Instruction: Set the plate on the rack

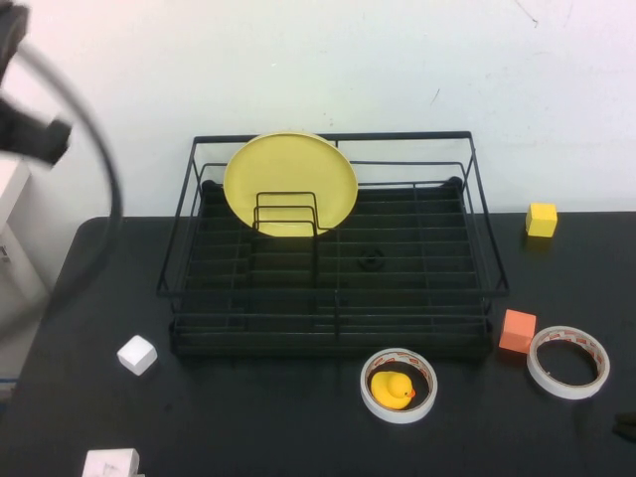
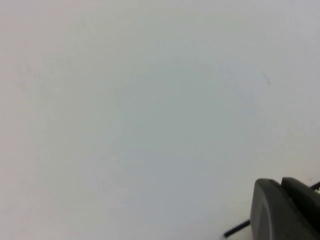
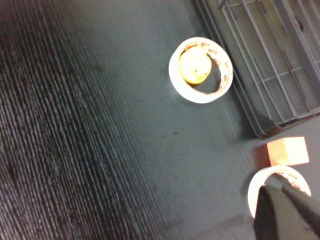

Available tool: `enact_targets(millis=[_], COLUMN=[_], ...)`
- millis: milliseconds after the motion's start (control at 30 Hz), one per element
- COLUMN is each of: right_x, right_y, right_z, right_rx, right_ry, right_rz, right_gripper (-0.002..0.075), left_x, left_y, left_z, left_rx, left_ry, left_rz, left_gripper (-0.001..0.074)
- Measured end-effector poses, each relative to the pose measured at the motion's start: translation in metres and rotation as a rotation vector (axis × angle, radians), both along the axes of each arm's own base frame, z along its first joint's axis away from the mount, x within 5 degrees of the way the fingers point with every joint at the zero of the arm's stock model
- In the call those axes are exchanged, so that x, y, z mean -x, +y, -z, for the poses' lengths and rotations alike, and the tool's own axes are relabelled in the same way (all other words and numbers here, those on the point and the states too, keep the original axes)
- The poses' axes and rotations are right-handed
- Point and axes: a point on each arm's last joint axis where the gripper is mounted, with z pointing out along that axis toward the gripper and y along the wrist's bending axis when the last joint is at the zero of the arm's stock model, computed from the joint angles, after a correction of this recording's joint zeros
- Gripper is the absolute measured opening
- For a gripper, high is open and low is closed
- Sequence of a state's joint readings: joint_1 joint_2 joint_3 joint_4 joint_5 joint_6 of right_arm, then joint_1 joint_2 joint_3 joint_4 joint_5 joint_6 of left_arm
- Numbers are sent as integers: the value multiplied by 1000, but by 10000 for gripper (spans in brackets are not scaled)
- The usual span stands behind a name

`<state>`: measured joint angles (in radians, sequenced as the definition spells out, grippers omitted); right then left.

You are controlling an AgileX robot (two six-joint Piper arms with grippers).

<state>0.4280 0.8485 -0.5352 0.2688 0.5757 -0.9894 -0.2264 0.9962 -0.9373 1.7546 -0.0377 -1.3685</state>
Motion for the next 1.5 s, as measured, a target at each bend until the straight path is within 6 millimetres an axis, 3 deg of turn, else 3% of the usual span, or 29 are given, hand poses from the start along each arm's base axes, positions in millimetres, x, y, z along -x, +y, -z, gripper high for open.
enact_targets(millis=[167,400,567,767,1033,1267,1500], right_x=[0,0,2,19,59,74,78], right_y=[0,0,0,-3,-19,-24,-23], right_z=[0,0,-2,-20,-43,-19,-6], right_rx=[-1,-1,-17,-108,-220,-243,-239], right_ry=[-2,5,0,-103,-261,-159,-74], right_rz=[1,1,1,-33,-29,-2,2], right_gripper=[1,1,1,1,1,1,1], left_x=[41,91,119,151,182,181,177], left_y=[9,36,49,60,69,69,67], left_z=[-18,-41,-38,1,75,123,134], left_rx=[16,324,502,676,790,853,921], left_ry=[-112,-248,-294,-268,-219,-127,-64], left_rz=[4,-112,-144,-154,-156,-169,-166], left_gripper=[0,0,0,0,0,0,0])
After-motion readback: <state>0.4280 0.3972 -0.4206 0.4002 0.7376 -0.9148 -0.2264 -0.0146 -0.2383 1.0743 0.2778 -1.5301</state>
